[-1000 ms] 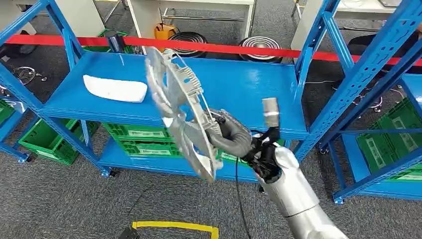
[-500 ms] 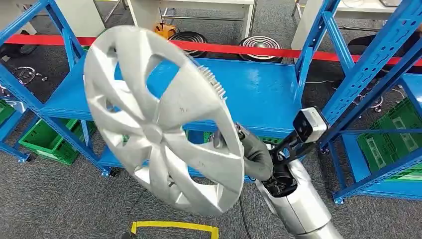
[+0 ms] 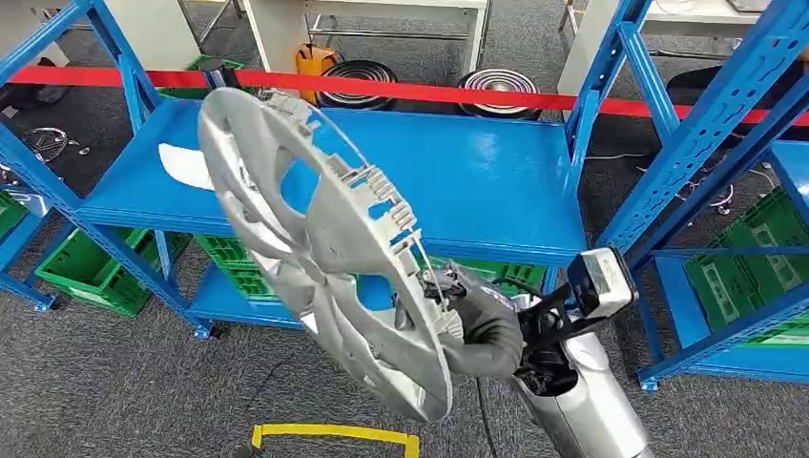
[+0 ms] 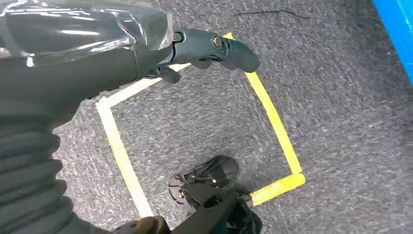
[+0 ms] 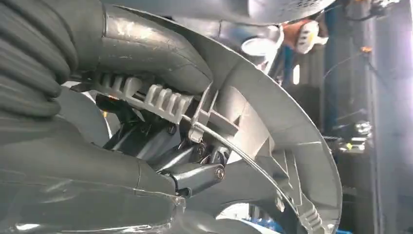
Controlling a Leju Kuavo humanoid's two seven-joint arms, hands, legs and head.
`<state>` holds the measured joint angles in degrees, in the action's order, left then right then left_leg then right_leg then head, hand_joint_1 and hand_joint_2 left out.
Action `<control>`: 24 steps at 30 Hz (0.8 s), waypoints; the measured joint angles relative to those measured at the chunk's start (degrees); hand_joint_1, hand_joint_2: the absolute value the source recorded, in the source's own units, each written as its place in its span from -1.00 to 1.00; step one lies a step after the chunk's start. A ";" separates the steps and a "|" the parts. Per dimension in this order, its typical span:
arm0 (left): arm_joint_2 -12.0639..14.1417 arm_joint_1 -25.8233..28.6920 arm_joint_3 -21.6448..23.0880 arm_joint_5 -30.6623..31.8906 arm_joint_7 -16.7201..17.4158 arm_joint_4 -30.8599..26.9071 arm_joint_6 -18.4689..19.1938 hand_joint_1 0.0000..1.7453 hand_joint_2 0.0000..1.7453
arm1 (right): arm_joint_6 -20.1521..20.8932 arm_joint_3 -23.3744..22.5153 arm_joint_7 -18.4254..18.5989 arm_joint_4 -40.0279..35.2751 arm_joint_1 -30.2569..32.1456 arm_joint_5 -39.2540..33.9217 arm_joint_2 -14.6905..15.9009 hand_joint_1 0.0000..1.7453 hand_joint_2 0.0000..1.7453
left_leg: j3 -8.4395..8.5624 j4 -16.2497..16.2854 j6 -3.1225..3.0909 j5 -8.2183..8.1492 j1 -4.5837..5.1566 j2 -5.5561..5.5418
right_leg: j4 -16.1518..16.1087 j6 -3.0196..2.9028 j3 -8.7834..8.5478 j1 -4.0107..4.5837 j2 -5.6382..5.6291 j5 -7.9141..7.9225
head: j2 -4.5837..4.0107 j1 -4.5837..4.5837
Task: Take the parts from the cabinet and place them on the table.
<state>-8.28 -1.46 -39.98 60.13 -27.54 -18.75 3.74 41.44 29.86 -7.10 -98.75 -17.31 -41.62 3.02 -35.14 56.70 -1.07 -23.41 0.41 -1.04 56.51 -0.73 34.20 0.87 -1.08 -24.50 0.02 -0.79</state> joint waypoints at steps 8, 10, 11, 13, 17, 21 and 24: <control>-0.02 0.11 -0.02 -0.29 -0.24 -0.15 0.57 -1.00 1.00 | -1.25 -0.46 -1.18 -1.71 0.68 2.71 0.90 1.00 1.00 | -0.05 0.32 -0.72 -0.48 0.13 -0.01 | -0.09 0.27 -0.14 -0.24 0.00 -0.09 | 0.00 0.00; 0.00 0.18 -0.02 -0.29 -0.24 -0.26 0.68 -1.00 1.00 | -1.79 -0.46 -1.73 -2.06 0.68 3.44 1.05 1.00 1.00 | -0.04 0.35 -0.98 -0.54 0.19 -0.01 | -0.17 0.39 -0.18 -0.32 0.00 -0.11 | 0.00 0.00; -0.02 0.21 0.00 -0.24 -0.22 -0.33 0.70 -1.00 1.00 | -2.08 -0.46 -1.99 -2.41 0.68 3.92 1.16 1.00 1.00 | 0.02 0.31 -1.25 -0.23 0.28 -0.01 | -0.25 0.71 -0.24 -0.39 -0.01 0.11 | 0.00 -0.02; -0.22 0.26 0.04 -0.09 -0.18 -0.46 0.96 -1.00 1.00 | -2.80 -0.59 -2.34 -3.13 0.87 4.88 1.42 1.00 1.00 | 1.14 -1.50 -1.57 0.79 -0.40 0.24 | 0.47 0.84 -0.02 -0.19 0.18 -0.59 | 0.00 0.00; -0.57 0.31 0.20 0.35 -0.04 -0.55 1.22 -1.00 1.00 | -3.28 -1.05 -2.93 -3.37 1.33 5.75 2.01 1.00 1.00 | 1.08 -1.77 -1.81 0.95 -0.56 0.38 | 16.97 0.86 7.18 -1.32 0.31 -8.36 | 0.00 0.09; -0.76 0.31 0.70 0.50 0.11 -0.55 1.60 -1.00 1.00 | -3.54 -1.12 -3.04 -3.43 1.94 6.06 2.69 1.00 1.00 | 0.84 -1.44 -0.70 0.94 -1.45 0.41 | 9.27 4.52 2.32 -3.05 0.72 -4.71 | 0.00 0.11; -0.61 0.33 0.74 0.54 0.13 -0.66 1.62 -1.00 1.00 | -3.56 -1.20 -3.15 -3.65 2.19 6.14 2.89 1.00 1.00 | -0.07 -0.04 1.10 0.33 -1.51 0.32 | 2.65 4.90 -2.13 -3.03 0.41 -2.41 | 0.00 0.22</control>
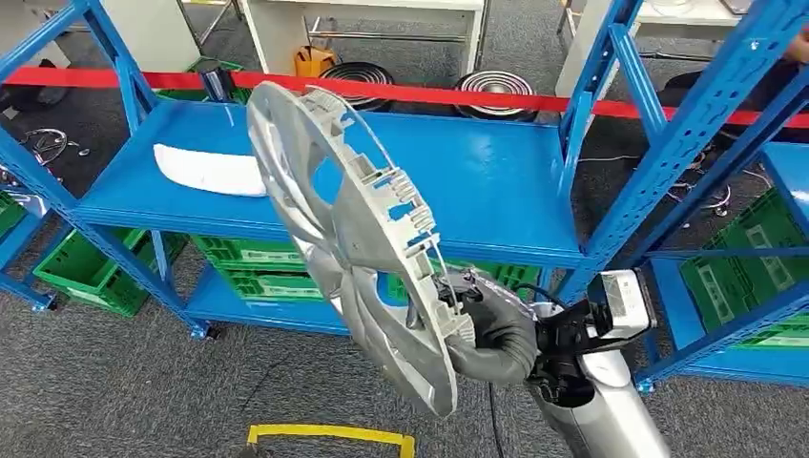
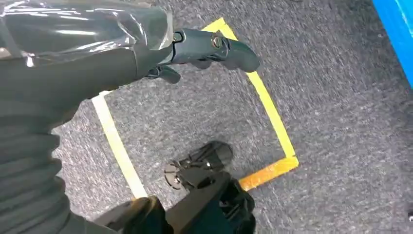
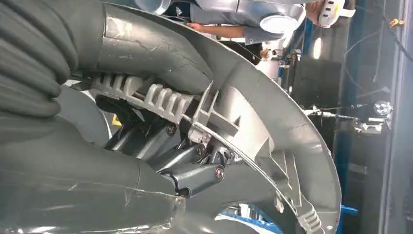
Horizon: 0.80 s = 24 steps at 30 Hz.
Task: Take the parts from the cabinet and place them on the table.
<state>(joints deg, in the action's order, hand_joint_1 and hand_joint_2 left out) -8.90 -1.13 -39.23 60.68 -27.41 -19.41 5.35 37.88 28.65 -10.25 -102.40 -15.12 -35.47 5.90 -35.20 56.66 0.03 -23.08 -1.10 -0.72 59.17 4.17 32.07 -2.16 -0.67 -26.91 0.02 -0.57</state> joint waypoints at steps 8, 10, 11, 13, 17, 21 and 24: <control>-0.09 0.08 0.09 0.00 0.04 0.04 0.15 -1.00 1.00 | -0.22 -0.11 -0.11 -0.06 0.08 0.46 0.15 1.00 1.00 | -5.93 15.53 1.39 -9.90 -0.59 0.62 | -0.11 -3.81 1.58 0.63 0.15 0.16 | 0.00 -0.24; -0.11 0.07 0.13 0.04 0.31 0.11 0.00 -1.00 1.00 | -0.24 -0.07 -0.11 -0.06 0.19 0.72 0.17 1.00 1.00 | -6.69 19.45 0.91 -10.80 -0.45 0.62 | -0.08 -4.31 2.14 1.40 0.16 0.54 | 0.00 -0.22; -0.11 0.07 0.17 0.04 0.35 0.09 -0.04 -1.00 1.00 | -0.24 -0.07 -0.11 -0.06 0.26 0.76 0.22 1.00 1.00 | -5.07 17.29 0.28 -9.46 -0.18 0.61 | -0.09 -4.46 2.27 1.84 0.16 0.67 | 0.00 -0.22; -0.11 -0.03 0.35 0.17 0.37 0.09 -0.07 -1.00 1.00 | -0.24 -0.09 -0.13 -0.06 0.24 0.81 0.24 1.00 1.00 | 0.79 8.11 -1.86 -5.72 0.77 0.51 | -0.14 -4.57 2.28 2.65 0.08 0.87 | 0.00 -0.20; 0.46 -0.23 0.44 0.26 0.46 0.07 -0.07 -1.00 1.00 | -0.39 -0.09 -0.24 -0.09 0.53 0.81 0.39 1.00 1.00 | 3.74 2.28 -4.20 -4.88 2.66 1.04 | -0.40 -3.55 2.60 1.58 0.62 1.77 | 0.00 -0.04; 0.42 -0.50 0.44 0.11 0.50 0.07 -0.04 -1.00 1.00 | -0.37 -0.11 -0.26 -0.31 0.59 0.76 0.52 1.00 1.00 | 4.33 -2.12 -5.24 -1.36 1.99 1.43 | 1.97 -3.38 4.46 1.98 0.58 -0.66 | 0.00 0.13; 0.04 -0.55 0.44 0.00 0.57 0.18 0.09 -1.00 1.00 | -0.44 -0.13 -0.26 -0.30 0.78 0.81 0.72 1.00 1.00 | 2.56 -2.06 -3.85 -0.28 1.51 1.45 | 14.06 -2.98 8.60 1.04 0.60 -6.52 | 0.00 0.09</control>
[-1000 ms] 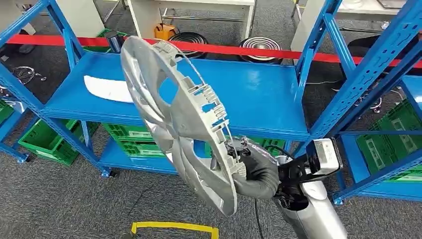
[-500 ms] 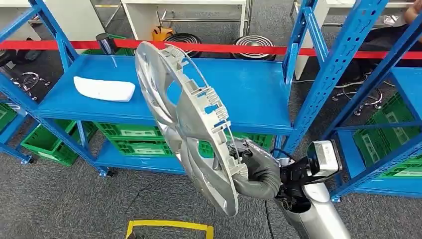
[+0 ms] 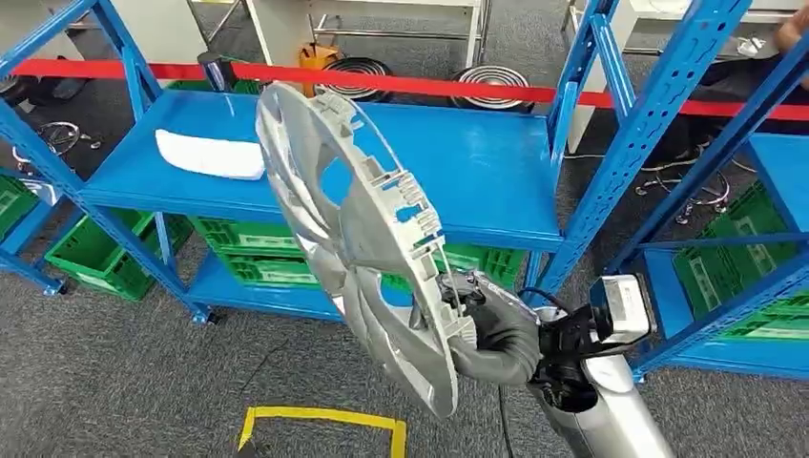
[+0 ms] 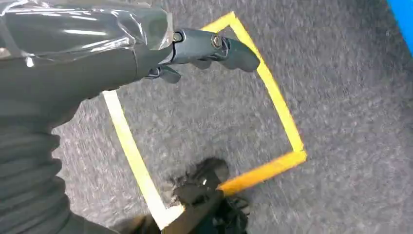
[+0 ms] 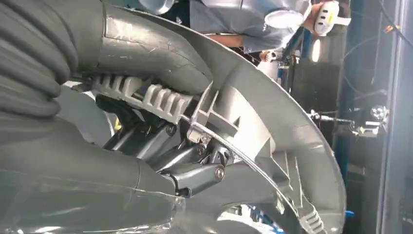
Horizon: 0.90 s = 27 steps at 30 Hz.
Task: Take the parts from the cabinet and place them on the table.
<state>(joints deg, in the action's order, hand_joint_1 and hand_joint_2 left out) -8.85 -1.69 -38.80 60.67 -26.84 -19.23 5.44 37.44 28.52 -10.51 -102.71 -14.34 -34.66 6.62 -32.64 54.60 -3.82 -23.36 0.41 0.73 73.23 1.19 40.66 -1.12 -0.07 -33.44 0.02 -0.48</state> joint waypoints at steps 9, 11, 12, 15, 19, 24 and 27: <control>-0.33 -0.05 0.33 -0.06 0.24 0.04 -0.13 -1.00 1.00 | -0.74 0.02 0.22 0.04 -0.16 0.44 0.00 1.00 1.00 | -5.28 3.76 3.98 2.27 -1.60 -0.41 | -13.69 2.35 -9.61 -1.17 -0.55 3.71 | 0.00 -0.13; -0.28 -0.01 0.39 -0.07 0.39 0.04 -0.09 -1.00 1.00 | -0.74 0.00 0.22 0.02 -0.22 0.50 0.00 1.00 1.00 | -6.02 4.26 4.53 1.36 -2.14 -0.43 | -13.99 0.74 -8.96 -1.60 -0.50 4.44 | 0.00 -0.13; -0.26 0.00 0.39 -0.07 0.55 0.04 0.00 -1.00 1.00 | -0.72 0.00 0.22 0.02 -0.22 0.48 -0.02 1.00 1.00 | -6.69 6.17 4.69 -1.27 -2.16 -0.44 | -13.98 0.11 -8.56 -1.54 -0.45 4.84 | 0.00 -0.13; -0.26 -0.01 0.46 -0.13 0.63 0.07 0.02 -1.00 1.00 | -0.70 0.04 0.22 0.02 -0.11 0.55 -0.02 1.00 1.00 | -10.80 19.18 5.13 -9.26 -2.16 -0.52 | -13.90 -0.58 -7.07 -1.09 -0.37 5.99 | 0.00 -0.15; -0.24 -0.02 0.46 -0.22 0.66 0.07 0.02 -1.00 1.00 | -0.66 0.13 0.22 0.02 -0.01 0.57 -0.02 1.00 1.00 | -4.25 13.07 3.76 -5.78 -1.90 -0.61 | -13.90 -0.35 -5.83 -0.36 -0.55 7.13 | 0.00 -0.15; 0.09 0.03 0.46 -0.66 0.61 0.07 0.00 -1.00 1.00 | -0.48 0.20 0.22 0.04 -0.07 0.52 -0.13 1.00 1.00 | 1.11 4.16 1.95 -5.02 -0.43 -0.45 | -14.38 0.97 -5.74 -0.72 -0.24 8.23 | 0.00 -0.26; 0.09 0.05 0.46 -0.79 0.61 0.07 -0.02 -1.00 1.00 | -0.42 0.15 0.22 0.09 -0.09 0.52 -0.13 1.00 1.00 | 1.99 1.08 1.32 -2.81 -0.86 -0.09 | -13.43 1.48 -4.75 -0.40 -0.02 7.56 | 0.00 -0.04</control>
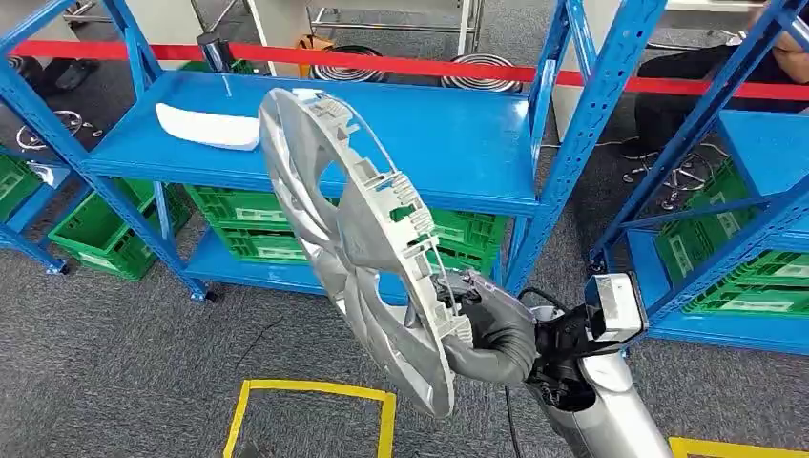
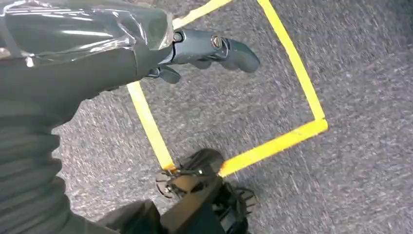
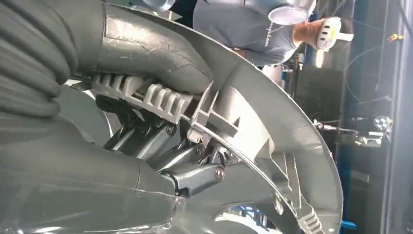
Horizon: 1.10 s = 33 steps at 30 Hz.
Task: Take the parts from the cabinet and place them on the table.
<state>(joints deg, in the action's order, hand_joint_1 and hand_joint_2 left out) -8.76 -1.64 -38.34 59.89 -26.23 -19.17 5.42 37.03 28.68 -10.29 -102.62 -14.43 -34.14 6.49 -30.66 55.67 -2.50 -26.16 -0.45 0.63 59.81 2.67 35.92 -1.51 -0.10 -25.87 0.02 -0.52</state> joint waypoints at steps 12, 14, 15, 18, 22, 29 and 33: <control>-0.39 0.53 0.00 -0.02 0.00 0.07 0.02 -1.00 1.00 | -0.15 -0.09 0.04 0.35 0.09 0.00 0.17 1.00 1.00 | -3.62 2.92 1.32 0.79 0.59 -0.03 | -0.79 -0.34 -2.26 0.21 0.02 -0.92 | 0.00 -0.11; -0.37 0.54 0.00 -0.02 0.00 0.09 0.02 -1.00 1.00 | -0.15 -0.07 0.09 0.35 -0.03 0.02 0.13 1.00 1.00 | -3.92 3.12 1.98 0.70 0.30 -0.13 | -1.22 -1.30 -2.10 -0.49 0.05 -0.30 | 0.00 -0.04; -0.37 0.57 0.00 -0.02 0.00 0.09 0.02 -1.00 1.00 | -0.15 -0.07 0.11 0.35 -0.08 0.04 0.11 1.00 1.00 | -4.31 4.25 2.50 -0.75 0.21 -0.40 | -1.23 -1.53 -2.01 -0.49 0.05 -0.15 | 0.00 -0.16; -0.42 0.63 0.00 -0.02 0.00 0.24 0.02 -1.00 1.00 | -0.17 0.00 0.11 0.35 -0.13 0.02 0.11 1.00 1.00 | -8.77 16.01 3.42 -7.98 -0.36 -0.42 | -1.20 -2.20 -1.25 -0.42 0.14 0.44 | 0.00 -0.24; -0.39 0.68 0.00 -0.02 0.00 0.37 0.02 -1.00 1.00 | -0.33 0.22 0.18 0.50 -0.10 0.09 0.11 1.00 1.00 | -5.62 13.67 3.55 -6.04 -0.84 -0.41 | -1.17 -1.70 -0.07 -0.51 0.07 1.52 | 0.00 -0.24; -0.35 0.70 0.02 0.13 0.02 0.37 -0.04 -1.00 1.00 | -0.59 0.31 0.17 0.48 -0.25 0.33 0.07 1.00 1.00 | 0.33 1.93 0.99 -1.80 0.28 -0.70 | -2.24 1.24 0.27 -0.61 0.12 3.75 | 0.00 -0.18; -0.46 0.57 0.02 0.13 0.02 0.37 -0.07 -1.00 1.00 | -0.66 0.31 0.17 0.48 -0.28 0.33 0.15 1.00 1.00 | -1.91 1.24 -0.73 0.62 0.47 -0.28 | 10.08 -0.65 5.32 -0.28 0.13 -5.15 | 0.00 -0.02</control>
<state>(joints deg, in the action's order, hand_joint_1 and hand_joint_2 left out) -9.22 -1.07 -38.32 60.02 -26.21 -18.80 5.35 36.37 28.98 -10.12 -102.14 -14.71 -33.81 6.64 -32.57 56.91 -3.22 -25.54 0.02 0.36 69.88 2.02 41.24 -1.80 0.04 -31.02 0.02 -0.55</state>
